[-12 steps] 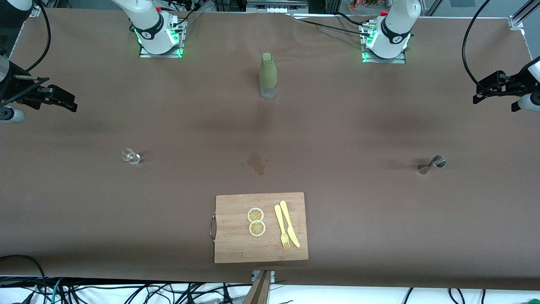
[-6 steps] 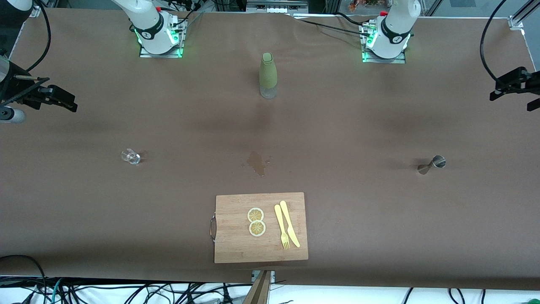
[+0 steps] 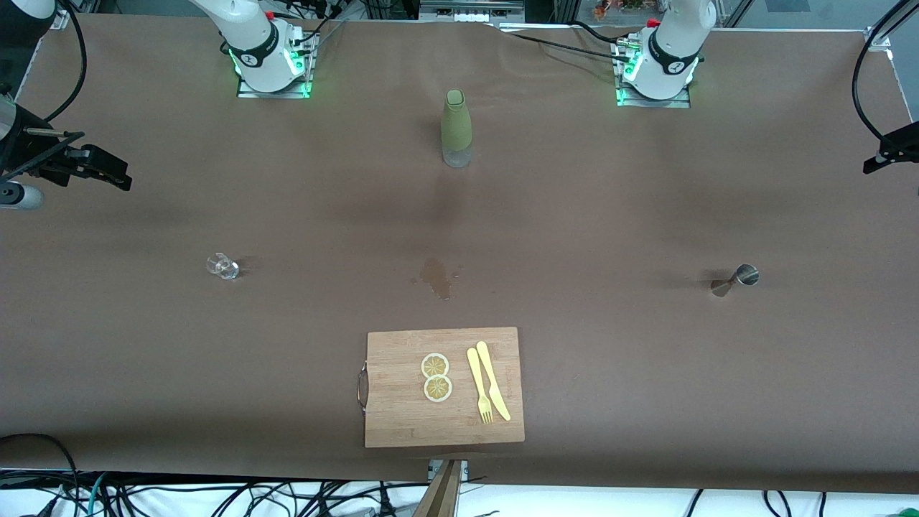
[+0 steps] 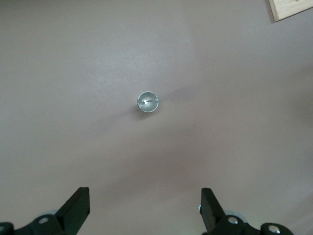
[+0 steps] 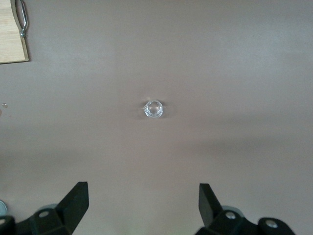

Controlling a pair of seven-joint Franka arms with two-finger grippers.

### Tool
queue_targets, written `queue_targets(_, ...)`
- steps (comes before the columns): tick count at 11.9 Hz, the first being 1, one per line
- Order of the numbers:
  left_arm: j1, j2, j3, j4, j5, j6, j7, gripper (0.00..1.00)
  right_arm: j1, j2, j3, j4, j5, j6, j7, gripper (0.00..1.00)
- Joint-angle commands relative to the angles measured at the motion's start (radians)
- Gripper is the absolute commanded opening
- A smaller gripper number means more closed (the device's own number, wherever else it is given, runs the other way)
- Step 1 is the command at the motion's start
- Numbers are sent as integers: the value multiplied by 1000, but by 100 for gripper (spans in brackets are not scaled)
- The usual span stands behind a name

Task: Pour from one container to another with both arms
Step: 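Move the right gripper to the glass beaker while the left gripper reaches the jigger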

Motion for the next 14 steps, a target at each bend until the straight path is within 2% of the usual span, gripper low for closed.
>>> queue_targets(1, 51, -12, -10, -76, -65, 63, 119, 100, -7, -6, 3, -4, 15, 3, -3, 100)
queue_targets(7, 123, -9, -10, -228, -200, 200, 387, 100, -11, 31, 2, -3, 25, 3, -21, 100)
queue_targets(9, 134, 6, -10, -251, -238, 223, 466, 100, -17, 56, -1, 0, 93, 5, -47, 100)
queue_targets(12, 149, 47, -10, -253, -286, 230, 576, 100, -28, 151, -4, 5, 95, 7, -292, 100)
queue_targets(14, 175, 84, -10, -253, -329, 238, 654, 100, -40, 186, -7, 6, 127, 41, -391, 100)
